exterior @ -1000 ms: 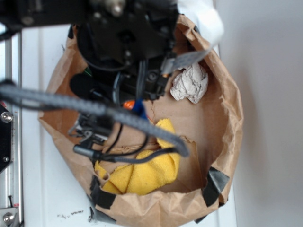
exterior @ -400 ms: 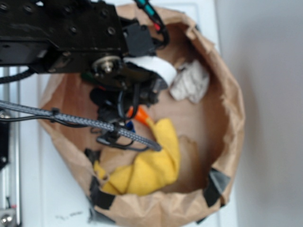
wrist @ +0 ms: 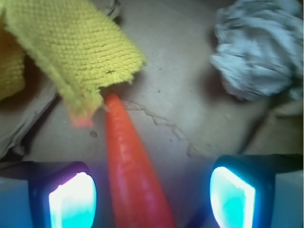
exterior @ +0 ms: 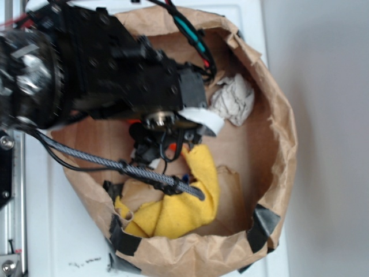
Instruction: Grab the carrot.
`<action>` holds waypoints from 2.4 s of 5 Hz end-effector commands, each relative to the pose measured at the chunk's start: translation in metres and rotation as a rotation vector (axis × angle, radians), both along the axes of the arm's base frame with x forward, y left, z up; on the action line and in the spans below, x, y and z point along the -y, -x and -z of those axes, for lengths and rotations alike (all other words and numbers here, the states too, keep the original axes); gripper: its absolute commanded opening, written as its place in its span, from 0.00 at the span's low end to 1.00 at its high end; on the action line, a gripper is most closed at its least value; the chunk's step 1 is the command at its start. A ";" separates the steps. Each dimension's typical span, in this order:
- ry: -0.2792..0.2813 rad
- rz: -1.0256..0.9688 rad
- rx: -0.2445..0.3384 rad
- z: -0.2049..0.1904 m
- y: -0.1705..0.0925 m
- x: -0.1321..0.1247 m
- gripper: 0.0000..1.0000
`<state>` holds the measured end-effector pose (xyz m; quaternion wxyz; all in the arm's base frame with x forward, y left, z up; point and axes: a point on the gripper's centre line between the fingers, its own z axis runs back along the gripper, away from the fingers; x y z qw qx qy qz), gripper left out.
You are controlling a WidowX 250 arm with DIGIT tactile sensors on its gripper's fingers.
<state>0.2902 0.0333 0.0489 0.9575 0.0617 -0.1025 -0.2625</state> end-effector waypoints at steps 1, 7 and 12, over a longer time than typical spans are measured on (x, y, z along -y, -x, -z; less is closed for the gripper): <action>-0.071 0.013 0.045 0.003 -0.018 0.014 0.00; 0.164 -0.166 0.120 -0.120 0.015 -0.042 0.00; 0.156 -0.668 0.160 -0.193 0.007 -0.016 0.00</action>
